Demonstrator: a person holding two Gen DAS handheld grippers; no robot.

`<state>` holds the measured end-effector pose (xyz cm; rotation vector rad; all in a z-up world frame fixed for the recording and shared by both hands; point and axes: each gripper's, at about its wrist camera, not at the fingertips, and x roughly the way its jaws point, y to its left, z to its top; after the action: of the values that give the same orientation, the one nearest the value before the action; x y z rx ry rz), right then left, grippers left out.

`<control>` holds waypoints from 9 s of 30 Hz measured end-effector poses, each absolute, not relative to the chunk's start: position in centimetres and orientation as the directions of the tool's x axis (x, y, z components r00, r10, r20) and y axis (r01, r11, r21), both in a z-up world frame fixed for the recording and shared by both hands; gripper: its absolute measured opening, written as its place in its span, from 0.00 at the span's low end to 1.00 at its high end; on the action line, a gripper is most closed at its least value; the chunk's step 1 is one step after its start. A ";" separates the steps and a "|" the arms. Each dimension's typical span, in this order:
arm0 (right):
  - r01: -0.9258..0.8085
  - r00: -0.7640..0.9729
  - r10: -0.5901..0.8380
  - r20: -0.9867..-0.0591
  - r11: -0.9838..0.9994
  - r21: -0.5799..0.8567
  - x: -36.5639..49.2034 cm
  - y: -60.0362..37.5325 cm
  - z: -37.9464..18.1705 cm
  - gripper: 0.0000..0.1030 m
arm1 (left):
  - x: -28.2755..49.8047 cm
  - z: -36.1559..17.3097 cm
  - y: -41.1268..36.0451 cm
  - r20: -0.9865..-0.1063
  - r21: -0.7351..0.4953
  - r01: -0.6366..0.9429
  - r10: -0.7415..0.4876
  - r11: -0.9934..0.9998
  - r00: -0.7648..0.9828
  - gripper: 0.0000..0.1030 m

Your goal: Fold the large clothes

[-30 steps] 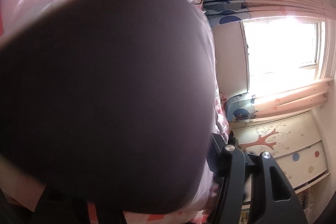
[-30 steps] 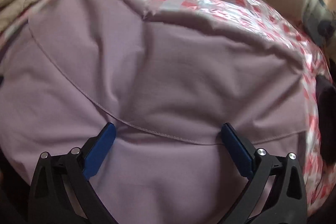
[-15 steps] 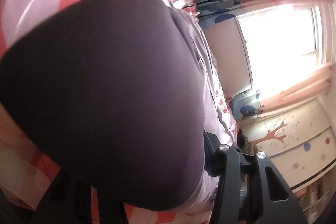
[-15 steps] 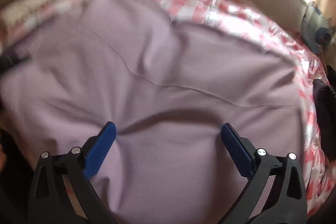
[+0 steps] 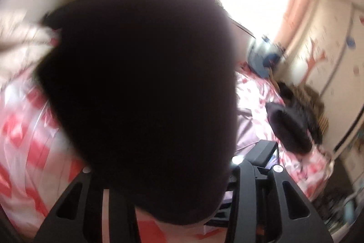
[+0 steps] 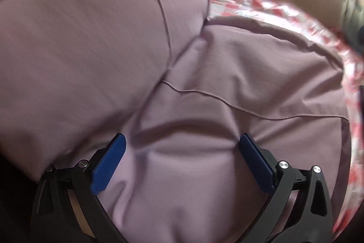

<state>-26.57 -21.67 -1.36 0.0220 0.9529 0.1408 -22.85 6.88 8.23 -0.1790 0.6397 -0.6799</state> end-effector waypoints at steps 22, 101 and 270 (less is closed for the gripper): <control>-0.008 0.677 0.435 -0.594 0.810 0.586 -31.9 -47.7 11.1 0.94 | -36.8 -1.8 -17.8 -0.605 0.450 0.746 -0.447 0.490 0.659 0.65; 0.108 0.811 0.419 -0.408 0.578 0.809 -13.7 -42.5 -3.5 0.94 | -3.7 1.8 2.3 -0.624 -0.553 0.454 -0.708 0.699 0.330 0.92; -0.004 0.628 0.076 -0.775 0.996 0.094 -19.0 -21.9 4.0 0.93 | -12.6 4.6 7.6 -0.797 -0.042 0.395 -0.269 0.918 0.540 0.94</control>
<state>-18.98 -21.92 4.00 0.0856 0.8914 0.0460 -12.62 7.61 4.61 0.1494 0.9192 -0.3962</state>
